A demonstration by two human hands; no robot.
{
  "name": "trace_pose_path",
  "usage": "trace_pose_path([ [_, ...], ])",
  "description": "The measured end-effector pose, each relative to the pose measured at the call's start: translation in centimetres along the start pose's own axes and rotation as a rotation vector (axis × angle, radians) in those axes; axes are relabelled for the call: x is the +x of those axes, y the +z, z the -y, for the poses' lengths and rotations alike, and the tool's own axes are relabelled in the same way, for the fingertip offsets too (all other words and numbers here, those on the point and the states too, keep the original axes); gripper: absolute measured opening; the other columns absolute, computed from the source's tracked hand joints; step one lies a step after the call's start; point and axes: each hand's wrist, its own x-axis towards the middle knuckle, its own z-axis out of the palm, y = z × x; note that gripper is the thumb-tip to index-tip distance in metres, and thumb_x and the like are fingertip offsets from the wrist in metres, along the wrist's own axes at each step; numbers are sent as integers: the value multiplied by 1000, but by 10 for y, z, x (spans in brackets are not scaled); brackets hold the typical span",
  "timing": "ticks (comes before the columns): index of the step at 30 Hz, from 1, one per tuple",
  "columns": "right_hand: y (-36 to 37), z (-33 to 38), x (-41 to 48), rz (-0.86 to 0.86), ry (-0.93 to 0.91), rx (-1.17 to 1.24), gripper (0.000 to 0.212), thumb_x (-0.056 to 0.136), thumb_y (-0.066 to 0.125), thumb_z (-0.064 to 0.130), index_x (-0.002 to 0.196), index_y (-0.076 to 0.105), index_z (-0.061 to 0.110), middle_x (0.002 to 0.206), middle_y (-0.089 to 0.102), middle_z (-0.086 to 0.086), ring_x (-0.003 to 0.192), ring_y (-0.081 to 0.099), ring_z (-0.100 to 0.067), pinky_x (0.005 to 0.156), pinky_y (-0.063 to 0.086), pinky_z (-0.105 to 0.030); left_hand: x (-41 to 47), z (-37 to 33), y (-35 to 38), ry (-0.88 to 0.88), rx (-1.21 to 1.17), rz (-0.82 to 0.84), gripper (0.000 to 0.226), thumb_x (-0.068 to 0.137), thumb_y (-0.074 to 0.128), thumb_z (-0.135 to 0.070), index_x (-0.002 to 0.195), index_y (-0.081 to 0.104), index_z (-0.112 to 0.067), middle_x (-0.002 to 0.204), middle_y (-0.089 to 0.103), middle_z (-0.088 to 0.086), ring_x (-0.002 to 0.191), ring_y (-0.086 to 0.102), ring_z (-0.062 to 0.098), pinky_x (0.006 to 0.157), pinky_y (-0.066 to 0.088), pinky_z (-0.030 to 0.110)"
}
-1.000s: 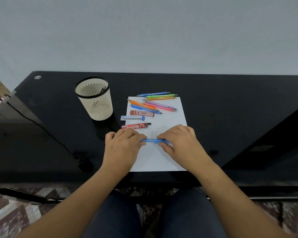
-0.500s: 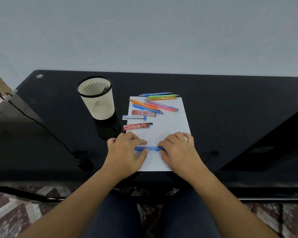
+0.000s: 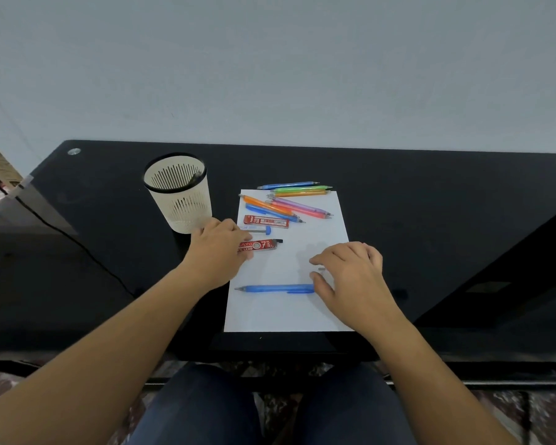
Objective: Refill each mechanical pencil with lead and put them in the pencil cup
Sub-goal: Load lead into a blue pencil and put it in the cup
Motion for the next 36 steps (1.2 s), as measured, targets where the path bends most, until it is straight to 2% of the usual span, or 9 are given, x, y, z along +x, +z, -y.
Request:
trace_pose_path([
  [7, -4, 2, 1, 31, 24, 29, 28, 93, 51, 40, 119, 60, 35, 122, 55, 15, 120, 39, -8, 108, 17, -33, -8, -6, 3, 66, -52, -49, 36, 99, 49, -38, 135, 46, -34, 133, 49, -9, 122, 42, 12, 105, 32, 35],
  [14, -9, 14, 5, 53, 48, 49, 47, 93, 50, 47, 138, 42, 36, 134, 50, 12, 127, 36, -10, 109, 19, -33, -29, -16, -4, 188, -19, -234, 37, 97, 50, -39, 134, 45, -34, 134, 49, -11, 123, 43, 11, 105, 29, 34],
  [17, -12, 18, 8, 77, 51, 61, 48, 94, 48, 46, 140, 38, 37, 134, 50, 13, 127, 36, -9, 110, 19, -32, -37, -16, -7, 279, 91, -310, 41, 87, 70, -33, 125, 56, -30, 122, 59, -7, 114, 53, 16, 99, 38, 38],
  [19, -12, 20, 10, 100, 62, 69, 44, 96, 46, 42, 139, 40, 36, 134, 50, 13, 127, 36, -9, 110, 19, -32, -38, -13, -5, 330, 141, -376, 51, 68, 87, -26, 113, 64, -25, 109, 65, -4, 102, 61, 19, 87, 47, 40],
  [21, -11, 21, 11, 127, 67, 57, 39, 98, 43, 41, 137, 44, 36, 132, 52, 14, 125, 38, -10, 109, 20, -31, -40, -10, -2, 360, 138, -422, 55, 60, 91, -23, 110, 66, -22, 106, 67, -1, 99, 63, 21, 83, 48, 41],
  [27, -9, 25, 11, 156, 44, 83, 34, 98, 42, 40, 129, 54, 33, 122, 59, 13, 116, 45, -10, 104, 25, -28, -43, -7, 8, 402, 109, -500, 55, 65, 89, -19, 113, 64, -19, 108, 66, 2, 101, 61, 24, 84, 46, 43],
  [32, -6, 26, 10, 110, 64, 125, 29, 98, 45, 38, 121, 59, 30, 113, 62, 13, 107, 48, -8, 101, 25, -27, -44, -7, 9, 402, 114, -552, 86, 64, 87, -13, 137, 43, -16, 112, 65, 7, 102, 60, 28, 84, 46, 46],
  [36, -4, 27, 13, 102, 64, 131, 27, 97, 46, 38, 119, 60, 30, 110, 63, 13, 106, 48, -9, 100, 25, -27, -42, -4, 12, 431, 147, -560, 81, 56, 89, -4, 128, 55, -16, 113, 63, 9, 105, 55, 29, 83, 44, 48],
])
